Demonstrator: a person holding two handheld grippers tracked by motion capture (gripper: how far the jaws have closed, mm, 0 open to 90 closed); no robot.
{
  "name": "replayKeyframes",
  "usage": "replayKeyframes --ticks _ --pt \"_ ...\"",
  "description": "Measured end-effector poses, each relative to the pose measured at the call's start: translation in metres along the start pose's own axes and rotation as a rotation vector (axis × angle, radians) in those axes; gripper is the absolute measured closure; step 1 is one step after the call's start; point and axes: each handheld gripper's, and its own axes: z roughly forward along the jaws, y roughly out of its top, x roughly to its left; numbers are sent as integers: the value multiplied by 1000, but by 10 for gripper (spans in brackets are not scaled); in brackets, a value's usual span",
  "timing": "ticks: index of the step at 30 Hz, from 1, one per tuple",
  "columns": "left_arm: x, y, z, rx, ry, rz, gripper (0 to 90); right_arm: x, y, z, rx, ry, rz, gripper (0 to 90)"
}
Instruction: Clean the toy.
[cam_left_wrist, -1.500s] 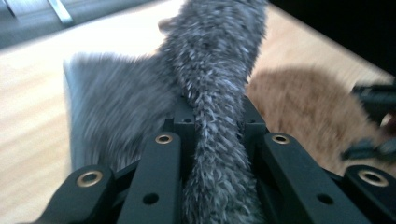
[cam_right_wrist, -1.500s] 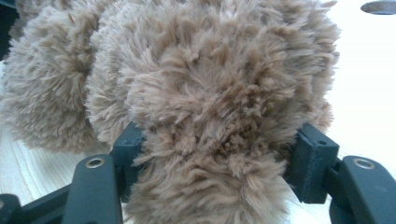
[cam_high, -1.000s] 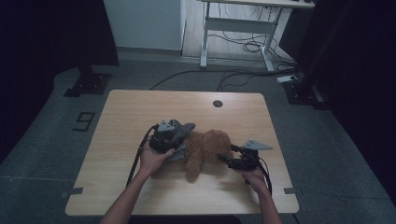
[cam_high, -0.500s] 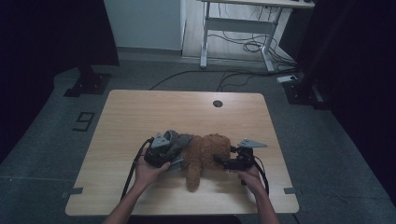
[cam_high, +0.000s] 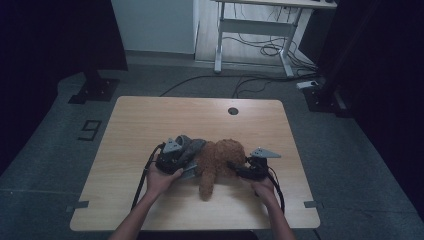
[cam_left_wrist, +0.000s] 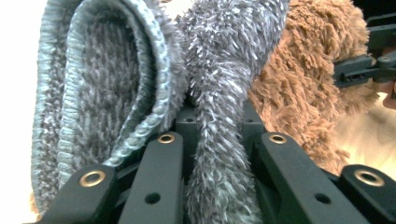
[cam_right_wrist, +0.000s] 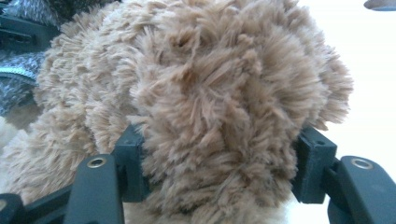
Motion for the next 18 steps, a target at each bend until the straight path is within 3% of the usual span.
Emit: replayKeyframes --ticks 2,4,7,10,12,15,16,18 --pt "-4 8 -3 -13 32 32 772 0 0 1 -6 -9 -14 371" --pt "-12 22 -4 -25 36 63 772 0 0 1 -4 -10 -16 372" --pt "-26 41 4 -37 5 74 771 1 -1 0 0 -8 -30 372" --pt "-48 64 21 -45 -35 86 770 4 -3 -2 -5 -15 -47 370" --pt "-66 77 36 -27 -56 120 769 6 -6 -4 -4 -17 -55 367" --pt "-90 84 57 11 -75 171 768 8 -8 -5 -12 -23 -55 366" --pt "-97 83 67 48 -69 201 768 9 -8 -5 -11 -24 -56 366" --pt "-103 78 80 66 -44 226 766 9 -8 -5 -5 -24 -59 366"
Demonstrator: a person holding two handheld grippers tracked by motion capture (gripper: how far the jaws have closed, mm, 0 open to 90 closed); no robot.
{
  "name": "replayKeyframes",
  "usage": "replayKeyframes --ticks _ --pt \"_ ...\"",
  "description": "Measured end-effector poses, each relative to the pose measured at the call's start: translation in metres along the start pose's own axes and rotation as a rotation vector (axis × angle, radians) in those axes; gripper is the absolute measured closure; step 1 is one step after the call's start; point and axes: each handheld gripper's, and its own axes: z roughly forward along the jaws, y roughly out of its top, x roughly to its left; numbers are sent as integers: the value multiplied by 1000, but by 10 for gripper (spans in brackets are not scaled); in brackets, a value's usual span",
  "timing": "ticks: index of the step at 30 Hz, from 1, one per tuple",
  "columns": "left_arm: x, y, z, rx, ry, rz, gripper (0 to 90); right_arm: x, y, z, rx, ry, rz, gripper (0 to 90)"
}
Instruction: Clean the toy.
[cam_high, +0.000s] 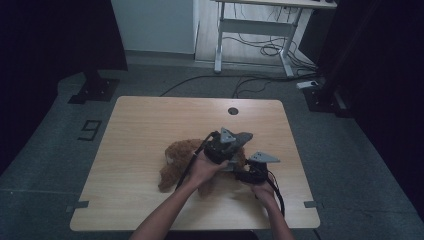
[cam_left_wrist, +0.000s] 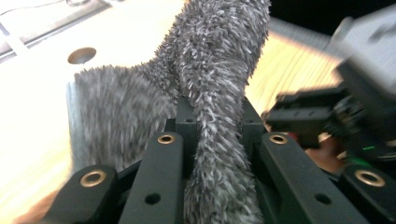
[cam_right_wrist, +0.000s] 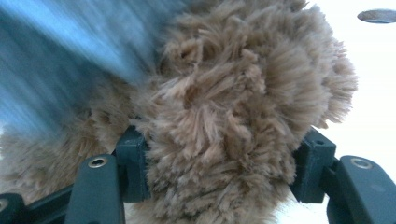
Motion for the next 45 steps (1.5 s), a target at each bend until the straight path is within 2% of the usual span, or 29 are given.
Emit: replayKeyframes --ticks 2,4,5,8,11,13,17,20,22,28,32,33,35,36,39,45 --pt "2 -5 3 -15 -5 -19 767 -4 -2 0 14 6 23 365" --pt "4 -9 -1 -19 6 -19 768 -5 -3 0 12 13 22 366" --pt "5 -10 -3 -16 21 -11 768 -4 -3 0 11 10 13 365" --pt "10 -16 -15 21 113 31 769 -3 -3 0 12 3 19 363" --pt "24 -27 -23 62 158 21 770 -4 -4 0 8 4 21 362" --pt "34 -36 -31 47 134 -25 771 -4 -4 0 11 7 19 360" --pt "47 -44 -49 39 172 -42 770 -3 -4 0 13 6 16 360" --pt "64 -54 -63 27 192 -87 770 -4 -4 -1 13 10 24 357" --pt "73 -61 -71 26 209 -102 769 -3 -4 -1 13 9 23 357" --pt "101 -93 -93 24 264 -194 769 -4 -4 -1 20 13 22 357" --pt "112 -122 -92 87 276 -234 771 -5 -5 -1 33 17 15 355" --pt "113 -134 -89 88 264 -248 771 -5 -6 -1 34 18 22 354" --pt "107 -148 -87 34 270 -235 775 -7 -6 -1 34 23 29 354" --pt "100 -149 -87 28 294 -213 776 -7 -6 0 37 17 27 354" --pt "96 -147 -86 45 310 -189 775 -6 -7 1 38 14 25 354" --pt "111 -140 -80 36 257 -253 773 -6 -5 4 28 1 24 367"
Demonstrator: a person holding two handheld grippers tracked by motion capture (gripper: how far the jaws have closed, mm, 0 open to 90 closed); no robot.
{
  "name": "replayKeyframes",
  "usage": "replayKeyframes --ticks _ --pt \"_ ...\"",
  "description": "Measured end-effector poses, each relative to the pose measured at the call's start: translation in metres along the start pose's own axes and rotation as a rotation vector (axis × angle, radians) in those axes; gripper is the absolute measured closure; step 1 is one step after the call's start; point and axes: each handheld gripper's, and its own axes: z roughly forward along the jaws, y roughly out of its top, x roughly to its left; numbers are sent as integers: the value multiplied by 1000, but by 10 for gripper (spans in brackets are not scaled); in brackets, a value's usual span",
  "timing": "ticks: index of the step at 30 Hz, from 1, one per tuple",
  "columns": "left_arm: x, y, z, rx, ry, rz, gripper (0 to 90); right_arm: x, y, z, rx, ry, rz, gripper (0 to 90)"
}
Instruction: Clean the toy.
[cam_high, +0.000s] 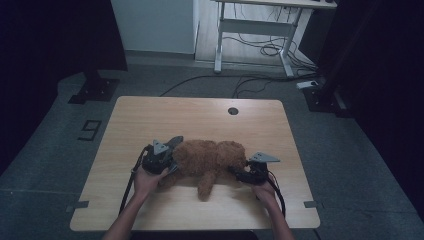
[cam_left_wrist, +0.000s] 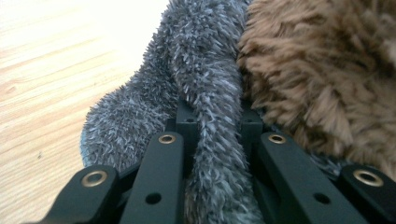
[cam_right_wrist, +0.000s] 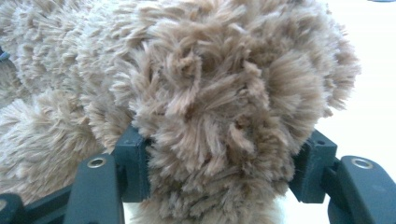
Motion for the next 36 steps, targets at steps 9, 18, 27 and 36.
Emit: replayKeyframes --ticks 9,18,27,36 --pt "9 28 18 6 -34 -44 769 -15 6 9 -20 -38 26 369" --pt "-35 61 -25 -140 -60 68 767 -23 -4 1 5 2 47 337" --pt "-101 112 -23 -190 -200 171 758 -19 -5 -5 2 6 -7 370" --pt "-172 121 41 -61 -280 255 755 -16 -7 -6 -5 2 -33 381"
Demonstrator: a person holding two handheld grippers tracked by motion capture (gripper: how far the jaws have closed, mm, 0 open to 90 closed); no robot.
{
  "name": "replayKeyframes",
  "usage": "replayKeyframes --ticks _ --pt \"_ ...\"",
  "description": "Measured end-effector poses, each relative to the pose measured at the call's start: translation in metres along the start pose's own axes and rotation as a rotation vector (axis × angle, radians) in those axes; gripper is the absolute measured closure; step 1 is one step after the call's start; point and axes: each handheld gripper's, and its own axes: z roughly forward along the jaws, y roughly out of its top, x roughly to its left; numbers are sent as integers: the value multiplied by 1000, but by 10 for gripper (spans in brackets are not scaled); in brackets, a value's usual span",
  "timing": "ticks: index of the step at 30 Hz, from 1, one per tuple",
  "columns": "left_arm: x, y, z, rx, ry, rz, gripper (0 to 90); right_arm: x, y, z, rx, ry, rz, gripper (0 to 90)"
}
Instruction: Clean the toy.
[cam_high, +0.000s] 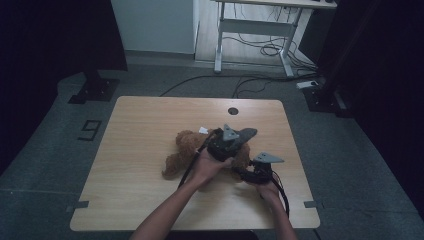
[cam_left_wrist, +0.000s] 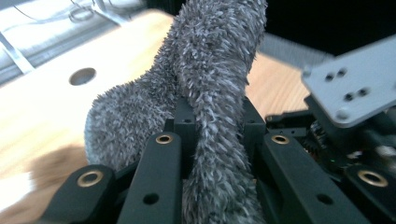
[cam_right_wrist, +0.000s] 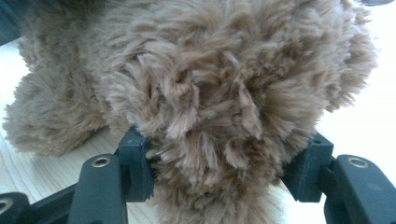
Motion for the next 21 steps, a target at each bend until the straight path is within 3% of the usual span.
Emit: replayKeyframes --ticks 1,3,5,7,12,21 --pt "-4 -3 9 30 9 16 753 0 0 0 0 2 5 382" --pt "-6 -9 19 38 20 26 754 -2 -1 1 14 2 15 389" --pt "-3 -12 17 24 16 7 755 -3 -1 0 15 7 21 391" --pt "1 -13 11 27 42 10 757 -3 -1 0 13 14 22 400" --pt "27 -22 -15 39 135 -9 758 -3 -1 0 16 14 27 408" --pt "88 -65 -76 -13 223 -148 760 -4 -2 1 19 28 38 422"
